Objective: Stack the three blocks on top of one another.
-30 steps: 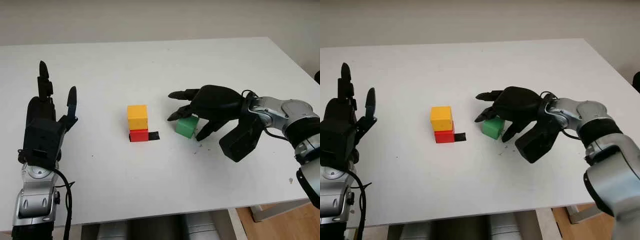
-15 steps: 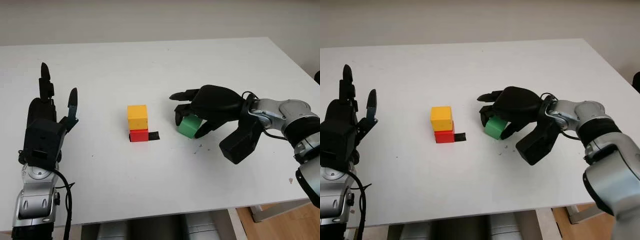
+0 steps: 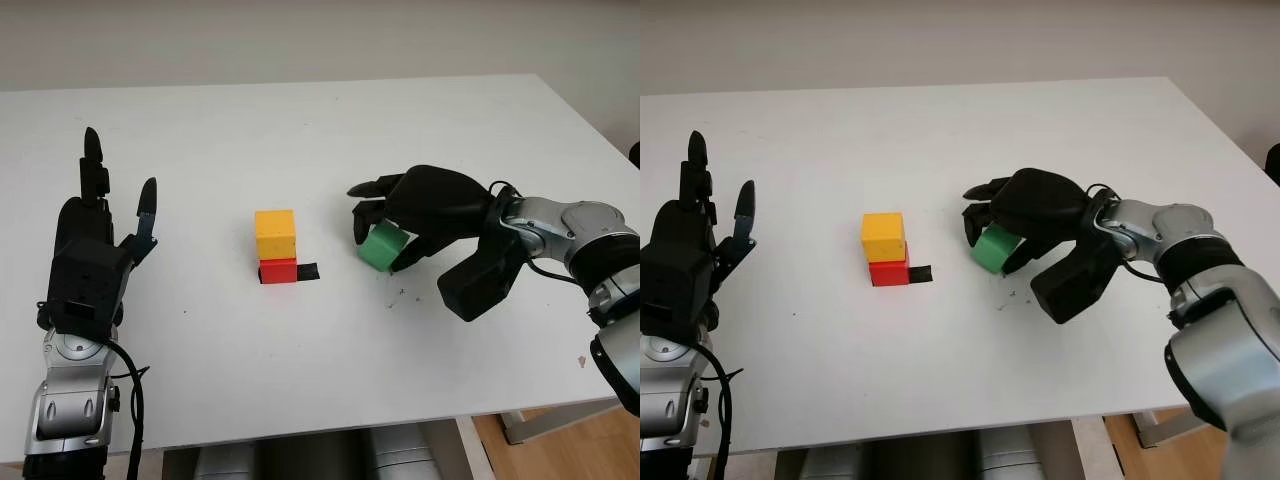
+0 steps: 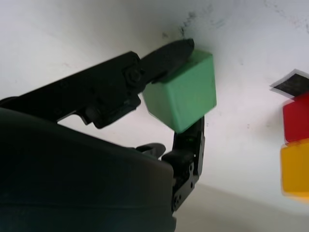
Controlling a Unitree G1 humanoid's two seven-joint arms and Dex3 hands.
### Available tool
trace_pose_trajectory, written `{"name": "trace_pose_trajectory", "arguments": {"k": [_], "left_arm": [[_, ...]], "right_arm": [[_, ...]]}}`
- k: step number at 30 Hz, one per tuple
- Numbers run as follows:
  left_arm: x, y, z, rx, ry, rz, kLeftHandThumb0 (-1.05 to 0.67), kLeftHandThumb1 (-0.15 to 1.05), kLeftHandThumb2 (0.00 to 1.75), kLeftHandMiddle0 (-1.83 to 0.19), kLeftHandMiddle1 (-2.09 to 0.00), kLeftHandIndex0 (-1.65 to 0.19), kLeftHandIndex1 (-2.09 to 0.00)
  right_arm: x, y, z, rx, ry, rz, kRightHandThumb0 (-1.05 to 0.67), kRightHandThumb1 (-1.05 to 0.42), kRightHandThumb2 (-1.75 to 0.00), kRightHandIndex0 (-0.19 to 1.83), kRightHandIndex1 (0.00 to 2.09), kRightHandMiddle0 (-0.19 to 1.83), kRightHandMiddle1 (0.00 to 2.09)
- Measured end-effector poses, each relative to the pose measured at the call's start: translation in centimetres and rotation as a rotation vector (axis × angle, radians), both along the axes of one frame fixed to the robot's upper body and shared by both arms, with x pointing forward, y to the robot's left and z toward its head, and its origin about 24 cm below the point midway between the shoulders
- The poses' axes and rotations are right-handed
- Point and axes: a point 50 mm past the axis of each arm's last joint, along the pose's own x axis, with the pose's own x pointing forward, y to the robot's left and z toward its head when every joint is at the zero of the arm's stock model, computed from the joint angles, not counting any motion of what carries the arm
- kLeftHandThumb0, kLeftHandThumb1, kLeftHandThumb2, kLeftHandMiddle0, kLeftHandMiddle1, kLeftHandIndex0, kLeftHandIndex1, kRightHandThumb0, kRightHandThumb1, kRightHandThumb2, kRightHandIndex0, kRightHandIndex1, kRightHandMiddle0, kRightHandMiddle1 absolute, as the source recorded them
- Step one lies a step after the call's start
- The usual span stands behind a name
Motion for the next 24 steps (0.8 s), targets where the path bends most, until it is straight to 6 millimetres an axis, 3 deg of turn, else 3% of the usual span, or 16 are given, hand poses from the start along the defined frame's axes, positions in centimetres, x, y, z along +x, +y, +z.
{"name": "trace_pose_trajectory", "arguments": {"k": [12, 24], "left_arm": [[-0.1, -0.1, -0.3, 0.0, 0.01, -0.001, -0.69, 1.05, 0.58, 0.16, -0.05, 0.11, -0.05], [-0.1, -0.2, -0.4, 0.004, 0.022, 0.003, -0.68, 1.05, 0.58, 0.16, -0.05, 0.11, -0.05]], "right_arm": [[1.0, 0.9, 2.4, 0.516, 0.24, -0.064, -0.41, -0.91, -0.05, 0.37, 0.05, 0.41, 1.55], [1.9, 1.8, 4.1, 0.77, 0.451, -0.118, -0.47, -0.91, -0.05, 0.37, 0.06, 0.38, 1.68]]}}
